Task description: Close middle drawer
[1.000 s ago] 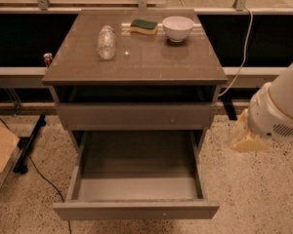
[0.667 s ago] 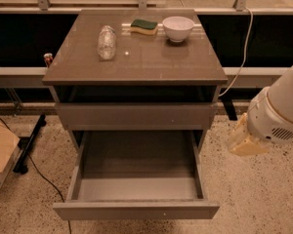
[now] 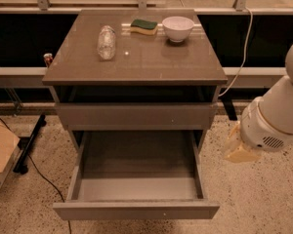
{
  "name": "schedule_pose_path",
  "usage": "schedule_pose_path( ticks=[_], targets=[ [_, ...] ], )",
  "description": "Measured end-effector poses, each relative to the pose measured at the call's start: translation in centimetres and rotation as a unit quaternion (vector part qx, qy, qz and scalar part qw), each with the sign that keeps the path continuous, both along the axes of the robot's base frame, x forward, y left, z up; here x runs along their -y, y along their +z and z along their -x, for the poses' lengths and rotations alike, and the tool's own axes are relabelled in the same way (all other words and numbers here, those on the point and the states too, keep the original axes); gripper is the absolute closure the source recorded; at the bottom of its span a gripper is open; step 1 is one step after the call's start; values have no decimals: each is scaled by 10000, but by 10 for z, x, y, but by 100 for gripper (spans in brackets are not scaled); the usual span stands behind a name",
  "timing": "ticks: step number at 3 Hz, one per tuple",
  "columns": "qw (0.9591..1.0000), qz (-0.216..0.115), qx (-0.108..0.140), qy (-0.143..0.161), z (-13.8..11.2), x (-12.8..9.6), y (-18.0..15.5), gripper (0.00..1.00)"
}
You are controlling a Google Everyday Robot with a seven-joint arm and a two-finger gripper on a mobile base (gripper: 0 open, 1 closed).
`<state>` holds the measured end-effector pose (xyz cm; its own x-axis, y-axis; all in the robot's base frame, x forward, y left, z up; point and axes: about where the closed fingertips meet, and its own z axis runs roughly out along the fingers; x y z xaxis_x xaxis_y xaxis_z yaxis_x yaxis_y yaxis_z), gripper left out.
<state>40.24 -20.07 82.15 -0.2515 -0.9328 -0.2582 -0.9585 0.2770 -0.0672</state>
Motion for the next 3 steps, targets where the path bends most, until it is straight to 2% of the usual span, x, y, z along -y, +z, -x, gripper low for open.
schedule_pose_path(
  ticks=[1, 2, 3],
  targets=[
    [9997, -239, -82, 51, 4, -9, -41, 100],
    [9983, -570, -57, 50, -1, -15, -83, 100],
    [9942, -1069, -70, -51, -3, -19, -140, 100]
  ],
)
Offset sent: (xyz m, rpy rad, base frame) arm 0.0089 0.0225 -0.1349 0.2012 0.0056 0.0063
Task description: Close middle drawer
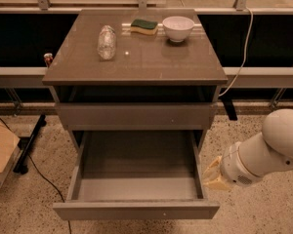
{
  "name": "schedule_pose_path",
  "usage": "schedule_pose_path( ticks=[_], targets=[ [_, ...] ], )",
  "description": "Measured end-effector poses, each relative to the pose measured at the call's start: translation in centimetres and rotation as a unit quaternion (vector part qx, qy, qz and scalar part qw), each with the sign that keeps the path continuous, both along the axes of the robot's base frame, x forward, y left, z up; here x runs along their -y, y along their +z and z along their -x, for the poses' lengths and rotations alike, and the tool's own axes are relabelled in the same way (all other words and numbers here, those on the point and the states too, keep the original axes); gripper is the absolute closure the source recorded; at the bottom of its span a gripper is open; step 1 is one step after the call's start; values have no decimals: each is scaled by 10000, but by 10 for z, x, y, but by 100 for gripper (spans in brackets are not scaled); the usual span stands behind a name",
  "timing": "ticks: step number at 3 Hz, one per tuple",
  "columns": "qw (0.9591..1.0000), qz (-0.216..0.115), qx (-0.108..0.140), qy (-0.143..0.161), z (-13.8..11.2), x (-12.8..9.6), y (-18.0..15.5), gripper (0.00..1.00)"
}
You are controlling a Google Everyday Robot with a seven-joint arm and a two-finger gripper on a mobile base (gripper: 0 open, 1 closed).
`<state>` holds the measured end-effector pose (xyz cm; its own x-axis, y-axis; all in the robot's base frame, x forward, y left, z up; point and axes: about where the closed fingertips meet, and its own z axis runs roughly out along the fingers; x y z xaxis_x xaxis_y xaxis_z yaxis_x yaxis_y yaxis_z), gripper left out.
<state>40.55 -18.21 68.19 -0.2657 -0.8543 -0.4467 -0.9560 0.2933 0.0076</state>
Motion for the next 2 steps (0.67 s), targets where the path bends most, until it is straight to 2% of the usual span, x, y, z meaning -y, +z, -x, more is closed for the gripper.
schedule_pose_path(
  ticks=[1, 2],
  targets=[
    [9999, 109, 1, -36, 0, 0, -4, 100],
    [9998, 127, 69, -126, 4, 4, -31, 100]
  ],
)
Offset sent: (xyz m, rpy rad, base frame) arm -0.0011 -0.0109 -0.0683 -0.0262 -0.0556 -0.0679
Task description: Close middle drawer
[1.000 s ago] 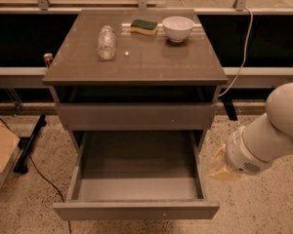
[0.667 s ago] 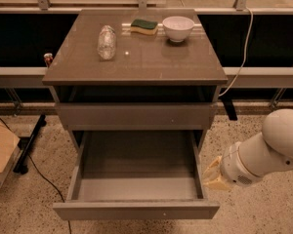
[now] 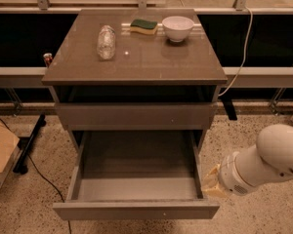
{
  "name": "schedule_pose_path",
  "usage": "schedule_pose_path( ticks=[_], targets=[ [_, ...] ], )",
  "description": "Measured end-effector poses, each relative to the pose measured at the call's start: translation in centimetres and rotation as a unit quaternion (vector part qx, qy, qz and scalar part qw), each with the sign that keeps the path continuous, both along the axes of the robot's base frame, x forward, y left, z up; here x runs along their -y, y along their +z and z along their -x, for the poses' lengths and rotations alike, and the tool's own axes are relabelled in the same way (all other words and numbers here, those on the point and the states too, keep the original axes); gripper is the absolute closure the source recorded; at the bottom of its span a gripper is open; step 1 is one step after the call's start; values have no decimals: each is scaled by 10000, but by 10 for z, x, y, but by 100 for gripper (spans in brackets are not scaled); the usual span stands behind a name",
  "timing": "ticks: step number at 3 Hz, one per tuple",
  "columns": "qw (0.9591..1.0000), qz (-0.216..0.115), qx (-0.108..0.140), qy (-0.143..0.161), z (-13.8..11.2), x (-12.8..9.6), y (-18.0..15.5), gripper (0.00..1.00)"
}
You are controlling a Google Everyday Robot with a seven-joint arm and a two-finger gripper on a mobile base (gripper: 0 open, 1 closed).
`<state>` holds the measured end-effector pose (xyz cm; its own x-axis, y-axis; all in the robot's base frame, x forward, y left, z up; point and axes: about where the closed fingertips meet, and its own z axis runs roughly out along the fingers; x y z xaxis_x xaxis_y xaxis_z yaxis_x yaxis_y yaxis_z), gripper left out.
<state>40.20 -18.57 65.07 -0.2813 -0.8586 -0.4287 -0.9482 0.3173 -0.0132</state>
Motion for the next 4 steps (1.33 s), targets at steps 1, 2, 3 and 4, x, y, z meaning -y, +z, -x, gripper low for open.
schedule_pose_path(
  ticks=[1, 2, 3, 4],
  targets=[
    [9997, -146, 18, -202, 4, 4, -43, 100],
    [9986, -328, -18, -414, 7, 6, -92, 100],
    [9951, -639, -110, -751, 9, 7, -153, 100],
    [9950, -651, -135, -748, 10, 6, -155, 100]
  ],
)
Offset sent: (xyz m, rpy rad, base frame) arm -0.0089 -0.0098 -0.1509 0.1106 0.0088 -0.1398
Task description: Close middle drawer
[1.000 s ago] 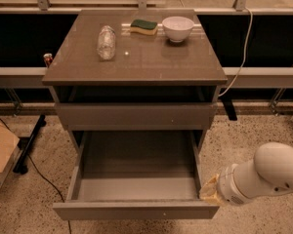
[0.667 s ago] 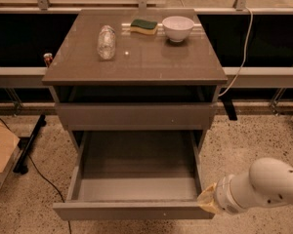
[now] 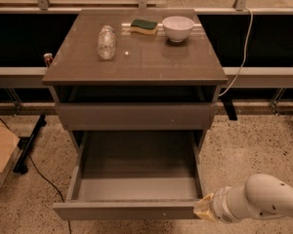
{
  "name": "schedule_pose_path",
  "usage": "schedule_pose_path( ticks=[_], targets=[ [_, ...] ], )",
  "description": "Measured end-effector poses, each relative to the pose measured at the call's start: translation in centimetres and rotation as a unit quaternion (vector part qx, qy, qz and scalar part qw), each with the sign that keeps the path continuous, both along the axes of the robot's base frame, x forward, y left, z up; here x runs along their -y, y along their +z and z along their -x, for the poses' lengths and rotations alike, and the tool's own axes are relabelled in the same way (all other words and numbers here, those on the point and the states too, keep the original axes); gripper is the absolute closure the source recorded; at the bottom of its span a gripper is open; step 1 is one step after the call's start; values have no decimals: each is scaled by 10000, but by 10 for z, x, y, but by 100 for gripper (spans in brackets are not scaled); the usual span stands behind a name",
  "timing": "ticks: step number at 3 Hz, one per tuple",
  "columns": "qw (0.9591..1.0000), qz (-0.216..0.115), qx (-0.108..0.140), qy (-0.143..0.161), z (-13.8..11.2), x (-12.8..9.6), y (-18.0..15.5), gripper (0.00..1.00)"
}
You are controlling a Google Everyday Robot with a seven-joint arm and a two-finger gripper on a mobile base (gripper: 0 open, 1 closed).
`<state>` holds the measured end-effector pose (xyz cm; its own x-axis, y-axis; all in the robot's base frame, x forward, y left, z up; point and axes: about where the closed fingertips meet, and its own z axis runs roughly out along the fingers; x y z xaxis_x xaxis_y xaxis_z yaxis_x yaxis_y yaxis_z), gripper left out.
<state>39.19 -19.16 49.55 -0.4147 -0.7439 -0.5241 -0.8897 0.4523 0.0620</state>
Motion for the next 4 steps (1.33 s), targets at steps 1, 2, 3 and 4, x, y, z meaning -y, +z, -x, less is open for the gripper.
schedule_pose_path(
  ticks=[1, 2, 3, 4],
  targets=[
    [9999, 152, 23, -58, -2, -2, -17, 100],
    [9993, 315, -5, -200, -6, 1, -52, 100],
    [9987, 344, -85, -361, -12, 6, -85, 100],
    [9988, 191, -90, -442, -29, 4, -108, 100]
  ],
)
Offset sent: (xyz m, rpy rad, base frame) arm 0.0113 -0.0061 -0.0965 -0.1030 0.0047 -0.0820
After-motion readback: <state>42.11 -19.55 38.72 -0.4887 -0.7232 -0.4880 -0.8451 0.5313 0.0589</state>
